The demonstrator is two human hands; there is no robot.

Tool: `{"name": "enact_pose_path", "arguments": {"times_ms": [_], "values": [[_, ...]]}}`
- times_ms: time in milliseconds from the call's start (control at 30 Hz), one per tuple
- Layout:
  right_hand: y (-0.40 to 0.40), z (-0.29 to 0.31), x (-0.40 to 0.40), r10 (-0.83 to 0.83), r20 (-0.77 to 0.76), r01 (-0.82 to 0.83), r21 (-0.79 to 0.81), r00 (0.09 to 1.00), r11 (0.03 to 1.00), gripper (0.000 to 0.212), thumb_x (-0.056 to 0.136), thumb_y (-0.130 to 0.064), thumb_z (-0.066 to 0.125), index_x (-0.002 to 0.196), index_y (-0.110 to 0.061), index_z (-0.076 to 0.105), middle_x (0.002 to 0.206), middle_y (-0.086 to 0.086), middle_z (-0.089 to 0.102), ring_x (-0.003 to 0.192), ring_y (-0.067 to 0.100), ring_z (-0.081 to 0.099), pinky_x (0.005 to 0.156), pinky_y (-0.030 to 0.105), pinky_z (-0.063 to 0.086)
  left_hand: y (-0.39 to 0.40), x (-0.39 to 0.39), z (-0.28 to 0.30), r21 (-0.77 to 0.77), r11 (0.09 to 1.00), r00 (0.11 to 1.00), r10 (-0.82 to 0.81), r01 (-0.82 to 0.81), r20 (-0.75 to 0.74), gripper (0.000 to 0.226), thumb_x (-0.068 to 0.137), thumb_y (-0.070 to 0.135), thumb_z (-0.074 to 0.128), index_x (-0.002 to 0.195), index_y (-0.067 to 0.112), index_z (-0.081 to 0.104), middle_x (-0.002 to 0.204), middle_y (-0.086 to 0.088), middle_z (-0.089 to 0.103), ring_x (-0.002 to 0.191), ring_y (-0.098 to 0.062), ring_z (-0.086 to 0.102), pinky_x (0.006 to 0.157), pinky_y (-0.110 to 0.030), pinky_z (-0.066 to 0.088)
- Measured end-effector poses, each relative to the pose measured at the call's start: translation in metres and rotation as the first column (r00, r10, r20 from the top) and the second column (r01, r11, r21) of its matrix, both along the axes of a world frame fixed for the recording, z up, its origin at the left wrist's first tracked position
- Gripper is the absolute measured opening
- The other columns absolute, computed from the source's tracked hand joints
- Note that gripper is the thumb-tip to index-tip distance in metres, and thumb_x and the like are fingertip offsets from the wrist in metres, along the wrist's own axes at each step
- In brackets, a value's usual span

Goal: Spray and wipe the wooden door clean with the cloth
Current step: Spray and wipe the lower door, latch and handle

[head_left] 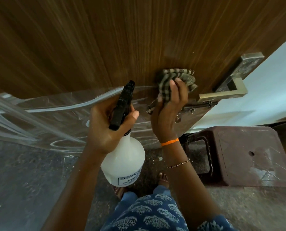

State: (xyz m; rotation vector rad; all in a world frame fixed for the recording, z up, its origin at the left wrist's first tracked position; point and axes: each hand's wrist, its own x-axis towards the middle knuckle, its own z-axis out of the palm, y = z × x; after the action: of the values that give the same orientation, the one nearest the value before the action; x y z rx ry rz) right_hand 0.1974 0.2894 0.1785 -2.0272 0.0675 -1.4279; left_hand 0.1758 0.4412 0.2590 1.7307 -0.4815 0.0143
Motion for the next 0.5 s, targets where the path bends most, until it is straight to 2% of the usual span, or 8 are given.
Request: {"name": "enact_pose_path", "arguments": {"times_ms": [67,133,167,233,300,367,500], "values": [[-0.01,-0.019,0.006,-0.082,-0.116,0.057,-0.197,0.99,0.979,0.05,0.101,-0.028,0.03,0.148,-0.014,0.016,0.15,0.005,0.016,0.143,0.017,0.018,0.118,0.05,0.012,0.003,-0.001,0.0,0.001,1.0,1.0,-0.005,0.005,0.0,0.037,0.079,0.032,0.06,0.078,-0.005,0.061,0.063,0.008,0.06,0.057,-0.008,0.057,0.062,-0.017,0.044],[-0.024,-0.031,0.011,-0.172,-0.166,0.116,-0.304,0.971,0.946,0.062,0.102,-0.041,0.023,0.153,-0.021,-0.006,0.16,-0.005,-0.005,0.148,0.014,-0.002,0.117,0.05,-0.005,0.006,-0.002,-0.002,0.023,1.0,1.0,0.019,-0.019,-0.007,0.035,0.078,0.034,0.062,0.078,-0.001,0.061,0.064,-0.005,0.061,0.059,-0.023,0.059,0.058,-0.028,0.047],[-0.029,-0.033,0.014,-0.196,-0.16,0.134,-0.331,0.968,0.934,0.064,0.102,-0.043,0.022,0.152,-0.022,-0.011,0.16,-0.008,-0.013,0.147,0.013,-0.008,0.117,0.049,-0.008,0.008,-0.002,-0.003,0.049,0.998,0.999,0.041,-0.04,-0.016,0.034,0.077,0.036,0.063,0.078,0.002,0.062,0.067,-0.01,0.062,0.062,-0.03,0.06,0.059,-0.035,0.049],[-0.031,-0.035,0.018,-0.185,-0.13,0.133,-0.331,0.974,0.934,0.065,0.101,-0.043,0.024,0.152,-0.022,-0.012,0.159,-0.009,-0.017,0.147,0.013,-0.01,0.117,0.048,-0.007,0.012,0.0,-0.008,0.115,0.991,0.997,0.069,-0.064,-0.038,0.033,0.075,0.041,0.064,0.078,0.008,0.064,0.068,-0.003,0.063,0.065,-0.031,0.061,0.063,-0.044,0.052],[-0.028,-0.035,0.021,-0.186,-0.119,0.141,-0.314,0.975,0.939,0.065,0.101,-0.041,0.025,0.152,-0.022,-0.01,0.159,-0.009,-0.016,0.147,0.013,-0.009,0.117,0.048,-0.003,0.013,0.001,-0.013,0.172,0.984,0.997,0.054,-0.044,-0.054,0.035,0.075,0.047,0.064,0.076,0.011,0.065,0.062,0.009,0.06,0.06,-0.017,0.059,0.06,-0.038,0.049],[-0.027,-0.036,0.021,-0.186,-0.116,0.142,-0.311,0.976,0.94,0.065,0.101,-0.04,0.026,0.152,-0.021,-0.009,0.159,-0.009,-0.015,0.147,0.013,-0.007,0.118,0.047,-0.003,0.01,0.002,-0.016,0.259,0.965,0.999,0.037,-0.036,0.002,0.035,0.074,0.051,0.061,0.07,0.016,0.062,0.056,0.017,0.054,0.055,-0.003,0.053,0.058,-0.021,0.041],[-0.029,-0.034,0.02,-0.153,-0.111,0.109,-0.325,0.982,0.939,0.063,0.102,-0.037,0.028,0.153,-0.022,-0.007,0.159,-0.01,-0.013,0.148,0.012,-0.005,0.119,0.044,-0.003,-0.002,0.004,-0.016,0.427,0.901,0.989,0.005,-0.068,0.148,0.027,0.074,0.051,0.063,0.059,0.037,0.045,0.048,0.021,0.041,0.051,0.004,0.048,0.053,-0.01,0.029]]}}
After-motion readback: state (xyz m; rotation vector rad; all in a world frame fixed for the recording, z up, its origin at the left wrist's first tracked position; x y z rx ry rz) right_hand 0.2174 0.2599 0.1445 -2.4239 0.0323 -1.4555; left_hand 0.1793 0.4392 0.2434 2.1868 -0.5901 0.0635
